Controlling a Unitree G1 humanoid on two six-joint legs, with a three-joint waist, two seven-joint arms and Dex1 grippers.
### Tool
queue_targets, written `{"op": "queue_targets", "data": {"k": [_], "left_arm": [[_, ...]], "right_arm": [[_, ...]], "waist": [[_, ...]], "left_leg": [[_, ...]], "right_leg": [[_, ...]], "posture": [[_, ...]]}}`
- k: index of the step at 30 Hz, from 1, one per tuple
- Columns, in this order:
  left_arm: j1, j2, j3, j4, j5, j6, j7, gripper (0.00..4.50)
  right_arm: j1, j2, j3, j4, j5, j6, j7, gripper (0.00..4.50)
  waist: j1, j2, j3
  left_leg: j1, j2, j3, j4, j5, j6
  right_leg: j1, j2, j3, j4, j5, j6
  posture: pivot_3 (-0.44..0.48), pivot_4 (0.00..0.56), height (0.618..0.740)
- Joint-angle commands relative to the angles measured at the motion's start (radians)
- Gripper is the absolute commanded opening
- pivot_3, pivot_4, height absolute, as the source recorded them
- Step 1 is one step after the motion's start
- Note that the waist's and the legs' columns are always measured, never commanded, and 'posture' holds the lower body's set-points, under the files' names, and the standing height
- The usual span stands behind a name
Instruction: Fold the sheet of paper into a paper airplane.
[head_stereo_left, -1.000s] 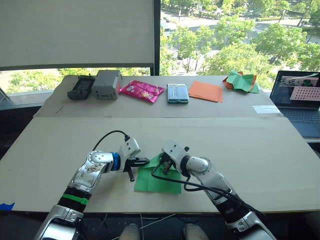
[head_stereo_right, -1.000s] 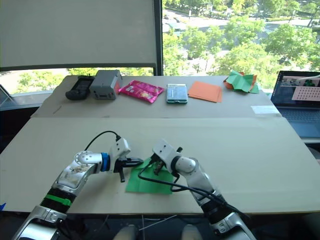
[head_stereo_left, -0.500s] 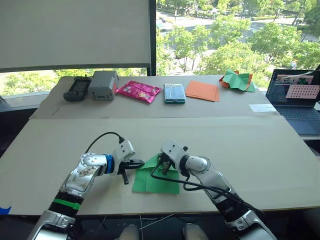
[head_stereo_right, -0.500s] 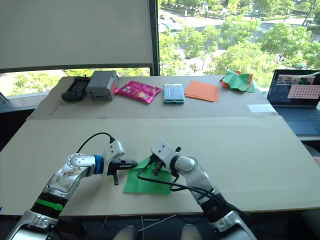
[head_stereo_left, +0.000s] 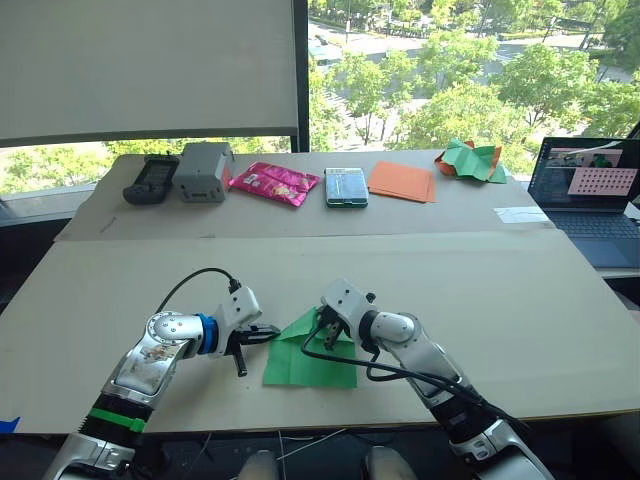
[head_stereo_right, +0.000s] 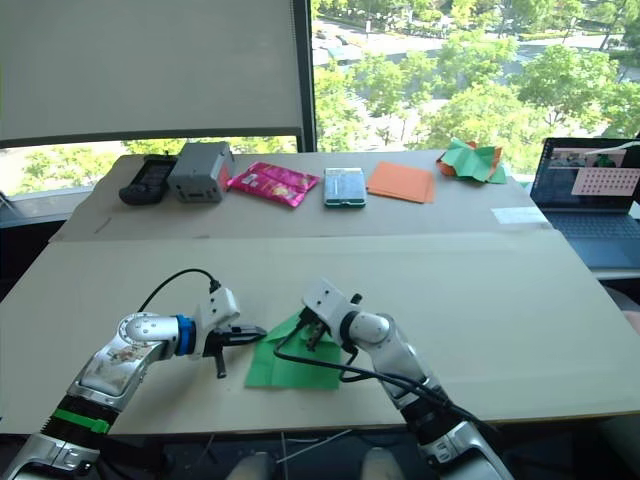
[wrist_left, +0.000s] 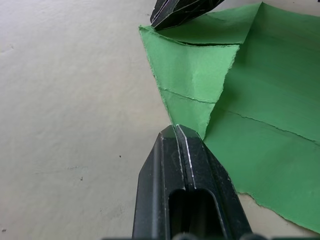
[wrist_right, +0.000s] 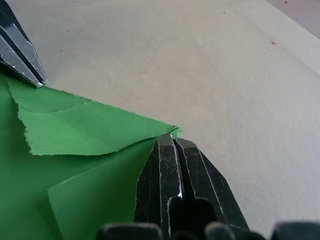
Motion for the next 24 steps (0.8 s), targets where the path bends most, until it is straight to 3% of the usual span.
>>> {"op": "queue_targets", "data": {"k": [1,9,24], "left_arm": [[0.057,0.038,-0.031,0.05,0.029,0.08,-0.003,0.01],[-0.08,-0.043,0.021,-0.012,-0.055,0.168,0.029,0.01],[-0.138,-0.162,-0.14,0.121,0.045,0.05,0.01,0.01]], "right_arm": [[0.003,-0.005,0.008,0.018,-0.011,0.008,0.0,0.0],[0.001,-0.004,0.005,0.022,-0.01,0.005,-0.001,0.0],[0.072,-0.051,-0.064,-0.177,0.021,0.082,0.001,0.0]], "waist": [[0.0,0.0,0.0],[0.006,-0.002,0.004],[0.061,-0.002,0.004]], "left_leg": [[0.0,0.0,0.0,0.0,0.0,0.0],[-0.003,0.0,0.0,0.0,0.0,0.0],[-0.011,-0.002,0.001,0.003,0.0,0.0]], "right_leg": [[0.0,0.0,0.0,0.0,0.0,0.0],[-0.004,0.0,0.0,0.0,0.0,0.0],[-0.006,0.0,0.0,-0.002,0.0,0.0]], "posture": [[0.0,0.15,0.706],[0.0,0.15,0.706],[0.0,0.15,0.706]]}}
